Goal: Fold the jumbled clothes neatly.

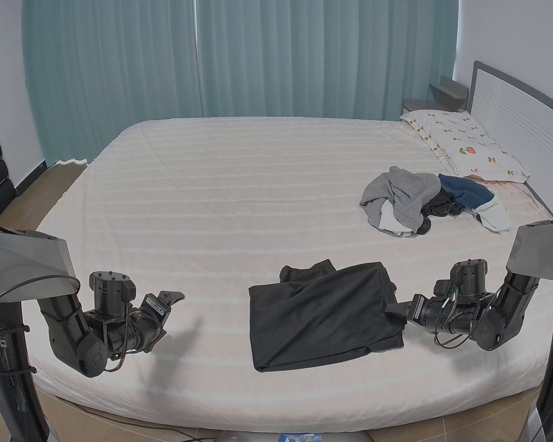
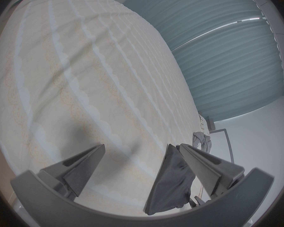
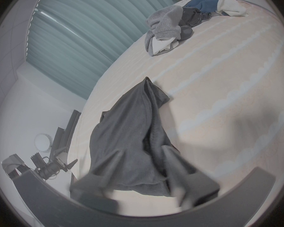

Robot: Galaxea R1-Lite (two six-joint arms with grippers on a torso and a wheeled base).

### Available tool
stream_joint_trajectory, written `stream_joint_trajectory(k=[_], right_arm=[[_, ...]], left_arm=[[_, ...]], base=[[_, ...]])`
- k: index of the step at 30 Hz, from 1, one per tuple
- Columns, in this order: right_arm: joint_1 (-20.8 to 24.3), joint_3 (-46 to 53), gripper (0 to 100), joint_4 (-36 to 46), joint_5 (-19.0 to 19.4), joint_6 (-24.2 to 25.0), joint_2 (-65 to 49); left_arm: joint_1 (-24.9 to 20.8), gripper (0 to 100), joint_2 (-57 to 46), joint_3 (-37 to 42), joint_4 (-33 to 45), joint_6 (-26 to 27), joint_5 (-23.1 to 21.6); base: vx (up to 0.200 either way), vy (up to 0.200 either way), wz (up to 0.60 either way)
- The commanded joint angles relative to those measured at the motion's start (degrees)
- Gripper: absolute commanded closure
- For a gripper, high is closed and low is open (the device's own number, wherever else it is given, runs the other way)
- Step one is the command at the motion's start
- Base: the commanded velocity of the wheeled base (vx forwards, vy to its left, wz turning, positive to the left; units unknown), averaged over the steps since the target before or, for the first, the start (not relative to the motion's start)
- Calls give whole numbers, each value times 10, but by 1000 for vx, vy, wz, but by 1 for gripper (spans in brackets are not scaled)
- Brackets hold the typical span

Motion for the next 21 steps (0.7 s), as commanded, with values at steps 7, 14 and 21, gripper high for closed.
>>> stream_joint_trajectory(k=[7,14,21], right_arm=[[-14,42,100,4,-2,-40,-19],[-30,55,100,6,1,-42,-57],[-35,63,100,32,7,-55,-63]], left_arm=[[0,0,1,-1,0,0,0],[0,0,1,-2,0,-1,0],[0,0,1,-2,0,-1,0]], base=[[0,0,0],[0,0,0],[0,0,0]])
